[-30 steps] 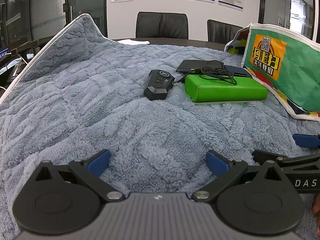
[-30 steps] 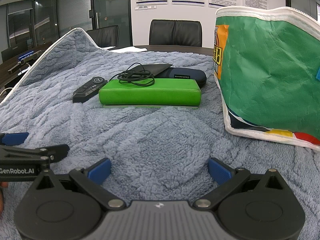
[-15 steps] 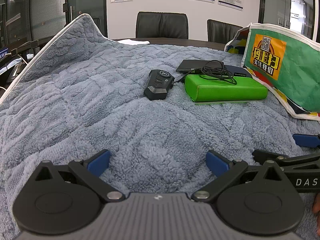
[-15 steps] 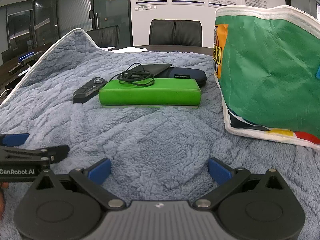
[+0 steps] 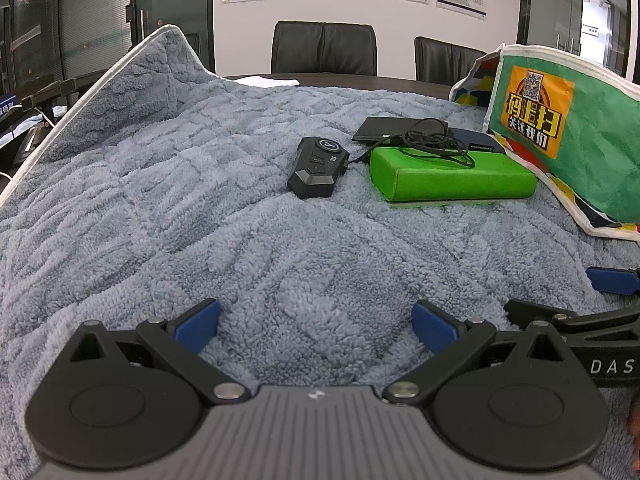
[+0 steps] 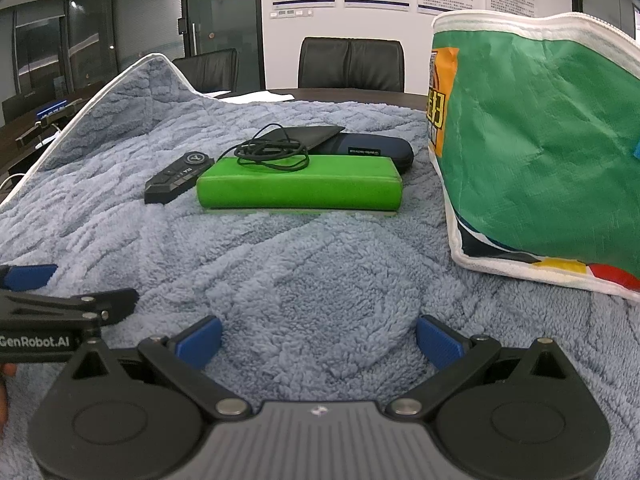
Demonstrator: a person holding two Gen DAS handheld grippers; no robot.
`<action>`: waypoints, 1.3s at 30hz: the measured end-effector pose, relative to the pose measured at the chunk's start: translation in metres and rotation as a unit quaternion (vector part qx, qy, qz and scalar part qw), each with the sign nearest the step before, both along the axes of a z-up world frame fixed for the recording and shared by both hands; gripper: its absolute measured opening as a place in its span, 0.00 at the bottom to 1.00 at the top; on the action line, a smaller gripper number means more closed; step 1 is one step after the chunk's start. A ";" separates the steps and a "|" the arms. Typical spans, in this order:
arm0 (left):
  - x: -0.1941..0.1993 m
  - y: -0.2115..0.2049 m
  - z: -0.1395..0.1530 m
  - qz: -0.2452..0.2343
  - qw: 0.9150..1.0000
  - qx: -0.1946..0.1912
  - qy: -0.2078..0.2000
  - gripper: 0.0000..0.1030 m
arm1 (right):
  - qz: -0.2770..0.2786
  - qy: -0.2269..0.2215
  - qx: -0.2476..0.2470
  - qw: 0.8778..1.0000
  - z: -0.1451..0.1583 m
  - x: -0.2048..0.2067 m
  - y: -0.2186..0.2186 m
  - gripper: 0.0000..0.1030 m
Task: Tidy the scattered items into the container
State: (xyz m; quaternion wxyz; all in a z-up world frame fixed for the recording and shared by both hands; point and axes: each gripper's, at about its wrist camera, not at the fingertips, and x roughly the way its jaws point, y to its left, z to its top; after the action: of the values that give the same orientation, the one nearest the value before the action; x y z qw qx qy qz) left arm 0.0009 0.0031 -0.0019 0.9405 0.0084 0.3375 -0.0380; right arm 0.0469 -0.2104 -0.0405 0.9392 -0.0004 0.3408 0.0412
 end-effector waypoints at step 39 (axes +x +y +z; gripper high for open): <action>-0.031 -0.027 0.025 -0.464 0.873 0.064 -0.136 1.00 | 0.159 0.025 0.098 0.982 0.039 -0.055 -0.075 0.48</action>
State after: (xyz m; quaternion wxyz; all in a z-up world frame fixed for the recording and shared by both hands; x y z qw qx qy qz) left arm -0.0304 -0.0236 0.0228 0.8488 0.2293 0.1653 -0.4468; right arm -0.0085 -0.2852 -0.0012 0.9074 0.0387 0.3536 0.2236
